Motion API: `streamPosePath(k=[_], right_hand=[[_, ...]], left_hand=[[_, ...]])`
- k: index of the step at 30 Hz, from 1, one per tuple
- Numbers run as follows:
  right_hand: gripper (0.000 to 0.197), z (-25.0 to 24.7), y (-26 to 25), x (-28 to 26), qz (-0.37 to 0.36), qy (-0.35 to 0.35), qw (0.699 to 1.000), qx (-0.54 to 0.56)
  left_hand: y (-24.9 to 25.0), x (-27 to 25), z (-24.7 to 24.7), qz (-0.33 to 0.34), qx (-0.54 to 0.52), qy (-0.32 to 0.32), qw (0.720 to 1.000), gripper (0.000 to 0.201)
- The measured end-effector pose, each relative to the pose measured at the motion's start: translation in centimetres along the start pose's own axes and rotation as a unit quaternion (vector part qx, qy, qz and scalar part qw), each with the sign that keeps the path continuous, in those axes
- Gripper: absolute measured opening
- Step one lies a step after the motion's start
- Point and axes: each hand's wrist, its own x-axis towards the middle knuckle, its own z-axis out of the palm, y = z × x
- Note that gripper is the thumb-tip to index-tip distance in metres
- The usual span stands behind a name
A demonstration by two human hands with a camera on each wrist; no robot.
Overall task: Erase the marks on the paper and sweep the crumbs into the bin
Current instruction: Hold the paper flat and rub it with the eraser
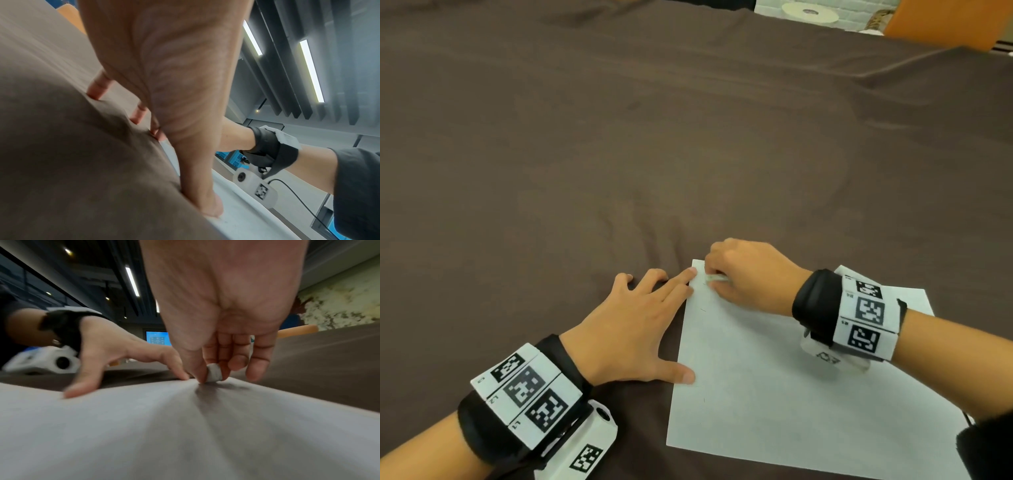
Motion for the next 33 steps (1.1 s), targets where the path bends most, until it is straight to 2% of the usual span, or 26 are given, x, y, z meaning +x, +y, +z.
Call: streamPosePath(k=[3, 8, 13, 17, 22, 27, 31, 33], right_hand=[[0.016, 0.9, -1.5, -1.6, -0.051, -0.029, 0.998, 0.0], [0.02, 0.1, 0.5, -0.6, 0.026, 0.013, 1.0, 0.003], [0.02, 1.0, -2.4, -2.3, -0.05, -0.026, 0.998, -0.001], [0.019, 0.0, 0.3, -0.8, 0.027, 0.016, 0.999, -0.019], [0.017, 1.0, -1.9, -2.1, -0.019, -0.035, 0.999, -0.023], [0.016, 0.3, 0.6, -0.7, 0.076, 0.025, 0.997, -0.01], [0.013, 1.5, -1.7, -1.6, 0.04, -0.01, 0.999, 0.007], [0.014, 1.1, -1.0, -1.0, 0.061, 0.006, 0.998, 0.013]], left_hand=[[0.0, 0.0, 0.1, 0.004, -0.004, 0.014, 1.0, 0.11], [-0.1, -0.1, 0.2, 0.003, 0.001, 0.01, 1.0, 0.113], [-0.1, -0.1, 0.1, 0.006, 0.0, 0.015, 1.0, 0.115], [-0.1, -0.2, 0.1, 0.007, 0.017, 0.006, 1.0, 0.115], [-0.1, -0.2, 0.1, 0.004, 0.015, 0.0, 1.0, 0.117], [-0.2, -0.1, 0.3, 0.01, 0.006, 0.02, 1.0, 0.117], [-0.3, 0.1, 0.3, 0.016, 0.01, 0.03, 0.999, 0.118], [-0.4, 0.2, 0.4, 0.023, 0.029, 0.052, 0.998, 0.116]])
